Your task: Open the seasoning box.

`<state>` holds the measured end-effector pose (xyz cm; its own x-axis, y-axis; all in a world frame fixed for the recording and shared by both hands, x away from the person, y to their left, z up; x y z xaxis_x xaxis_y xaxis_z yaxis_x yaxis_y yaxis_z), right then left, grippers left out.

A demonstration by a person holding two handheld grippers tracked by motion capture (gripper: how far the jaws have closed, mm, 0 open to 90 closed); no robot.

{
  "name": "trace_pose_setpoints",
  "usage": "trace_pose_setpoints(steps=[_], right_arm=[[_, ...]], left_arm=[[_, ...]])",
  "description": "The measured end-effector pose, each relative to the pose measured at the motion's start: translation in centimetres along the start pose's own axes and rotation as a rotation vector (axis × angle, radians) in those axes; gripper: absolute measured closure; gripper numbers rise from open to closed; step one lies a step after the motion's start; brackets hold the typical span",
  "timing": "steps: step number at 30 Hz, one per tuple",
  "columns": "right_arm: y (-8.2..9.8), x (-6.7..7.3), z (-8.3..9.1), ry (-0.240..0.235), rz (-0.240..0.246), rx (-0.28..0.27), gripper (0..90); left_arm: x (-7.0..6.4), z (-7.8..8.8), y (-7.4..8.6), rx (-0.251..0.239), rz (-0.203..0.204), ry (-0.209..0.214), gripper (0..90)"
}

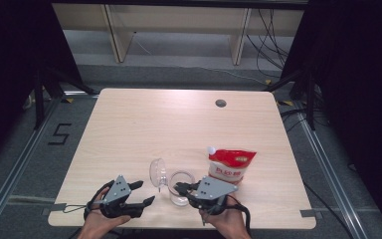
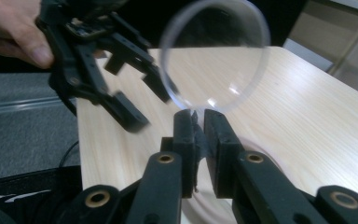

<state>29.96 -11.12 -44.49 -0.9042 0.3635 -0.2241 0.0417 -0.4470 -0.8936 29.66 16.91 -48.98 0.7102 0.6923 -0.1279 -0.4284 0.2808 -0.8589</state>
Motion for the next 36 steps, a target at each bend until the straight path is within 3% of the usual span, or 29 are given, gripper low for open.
trace_pose_setpoints(steps=[2,6,9,12,13,15,20,21,23,25,27,28,31,33,34,36], right_arm=[[0.8,-0.5,1.0,0.014,-0.028,-0.019,80.6],[2.1,-1.1,2.7,0.046,-0.072,-0.023,75.6],[3.1,-1.4,3.6,0.061,-0.112,-0.014,71.1],[4.0,-1.6,4.4,0.082,-0.124,-0.012,65.6],[4.2,-1.7,4.6,0.094,-0.130,-0.009,63.6],[4.8,-1.9,5.6,0.121,-0.135,-0.021,58.5],[5.6,-2.0,6.8,0.135,-0.172,-0.019,52.9],[5.8,-1.9,6.9,0.119,-0.193,-0.016,52.1],[6.1,-2.1,7.4,0.152,-0.151,-0.013,49.5],[6.5,-2.1,7.8,0.155,-0.180,-0.006,46.5],[6.8,-2.0,8.2,0.174,-0.197,0.010,44.7],[7.1,-2.1,8.4,0.185,-0.179,0.004,44.2],[7.7,-1.9,9.3,0.196,-0.210,0.035,42.3],[7.8,-1.9,9.4,0.191,-0.227,0.033,41.9],[8.1,-2.1,9.8,0.223,-0.219,0.038,41.8],[8.5,-2.3,10.2,0.231,-0.233,0.041,41.6]], left_arm=[[-0.1,0.1,0.2,0.003,0.042,-0.005,27.6],[-0.4,0.3,0.2,-0.007,0.053,0.004,17.0],[-0.5,0.4,0.4,-0.007,0.048,0.008,16.7],[-0.5,0.4,0.6,-0.012,0.062,0.003,16.6],[-0.4,0.5,0.6,-0.006,0.038,0.003,16.6],[-0.4,0.4,0.7,-0.016,0.053,0.001,16.3],[-0.5,0.3,0.9,-0.014,0.069,-0.006,16.0],[-0.6,0.2,0.9,-0.015,0.068,-0.011,16.0],[-0.7,0.1,1.0,-0.007,0.070,-0.009,16.0],[-0.8,0.0,1.0,-0.008,0.071,-0.003,16.0],[-0.9,0.0,1.0,-0.017,0.063,0.015,16.0],[-1.0,0.1,1.0,-0.013,0.055,0.014,16.0],[-1.2,-0.1,0.9,-0.024,0.038,0.028,16.0],[-1.3,-0.1,0.9,-0.032,0.048,0.031,16.0],[-1.2,-0.1,0.9,-0.025,0.044,0.029,15.9],[-1.2,-0.1,0.9,-0.022,0.046,0.030,15.9]])
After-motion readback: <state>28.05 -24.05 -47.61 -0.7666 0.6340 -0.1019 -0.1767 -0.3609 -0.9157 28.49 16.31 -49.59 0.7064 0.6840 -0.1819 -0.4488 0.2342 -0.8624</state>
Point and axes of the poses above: each handheld gripper's, and its own axes: z roughly backward along the jaws, y roughly out of its underside, x roughly to its left, the point moved 1 cm from there along -z, roughly forward along the jaws, and after that the axes turned 6 degrees about z, right-handed, at the moved point
